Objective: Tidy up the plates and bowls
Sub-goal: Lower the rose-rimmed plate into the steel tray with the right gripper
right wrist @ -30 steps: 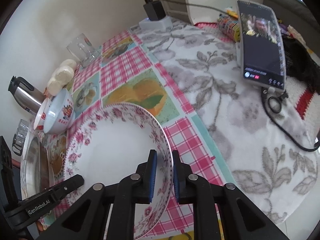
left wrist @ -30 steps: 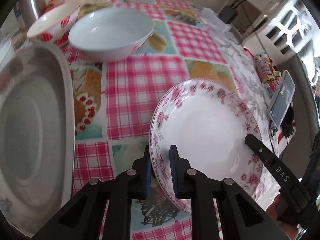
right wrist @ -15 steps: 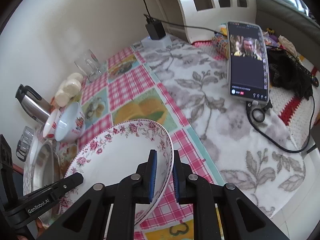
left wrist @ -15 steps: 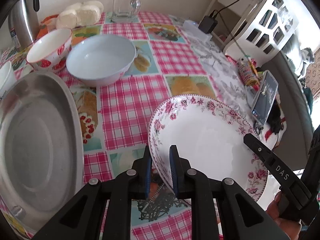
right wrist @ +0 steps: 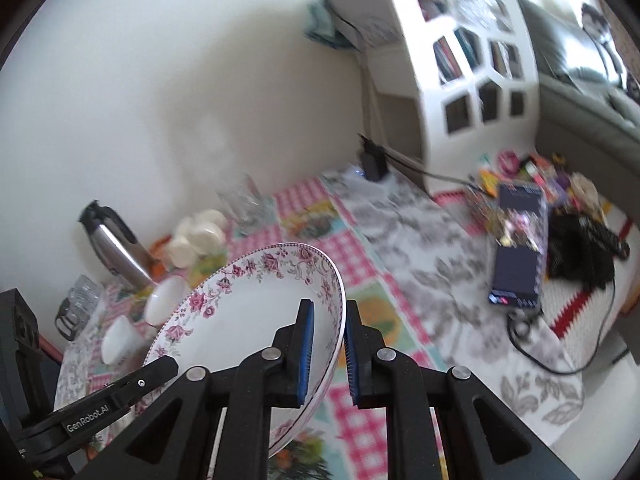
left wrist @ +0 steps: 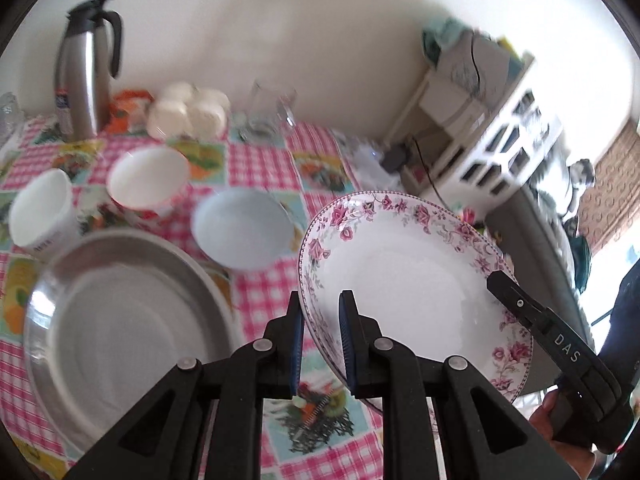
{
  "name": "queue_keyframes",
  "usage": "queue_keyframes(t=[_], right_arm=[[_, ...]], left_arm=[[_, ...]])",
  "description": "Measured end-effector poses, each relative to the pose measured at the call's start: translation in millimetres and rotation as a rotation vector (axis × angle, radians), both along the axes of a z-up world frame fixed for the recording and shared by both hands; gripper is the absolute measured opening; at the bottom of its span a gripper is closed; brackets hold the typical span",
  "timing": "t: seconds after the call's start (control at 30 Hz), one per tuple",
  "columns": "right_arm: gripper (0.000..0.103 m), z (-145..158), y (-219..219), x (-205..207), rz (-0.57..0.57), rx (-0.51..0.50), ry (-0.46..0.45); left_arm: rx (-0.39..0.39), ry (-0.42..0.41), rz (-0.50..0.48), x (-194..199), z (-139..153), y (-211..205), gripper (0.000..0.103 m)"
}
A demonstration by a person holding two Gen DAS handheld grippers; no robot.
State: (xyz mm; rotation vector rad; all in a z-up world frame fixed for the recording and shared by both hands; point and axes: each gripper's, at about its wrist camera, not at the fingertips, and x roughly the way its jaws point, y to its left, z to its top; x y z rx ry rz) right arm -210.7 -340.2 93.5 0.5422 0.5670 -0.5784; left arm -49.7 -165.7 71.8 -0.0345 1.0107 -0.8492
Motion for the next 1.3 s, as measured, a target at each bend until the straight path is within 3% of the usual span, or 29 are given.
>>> queue_keyframes(t=[0.3, 0.77, 1.3], right_arm=[[0.016, 21, 53, 60, 0.112, 0.005, -0.074], [0.016, 3, 130, 139, 0.276, 0.06, -0.078], [0.016, -31, 153, 169, 0.324, 0.16, -0.021]], left_arm=[[-0.084, 0.039, 0.173, 50, 10, 75, 0.017], [-0.039, 0.008, 0.306, 96, 3, 170, 0.017], [0.059, 0.011, 0.341, 109, -19, 194, 0.017]])
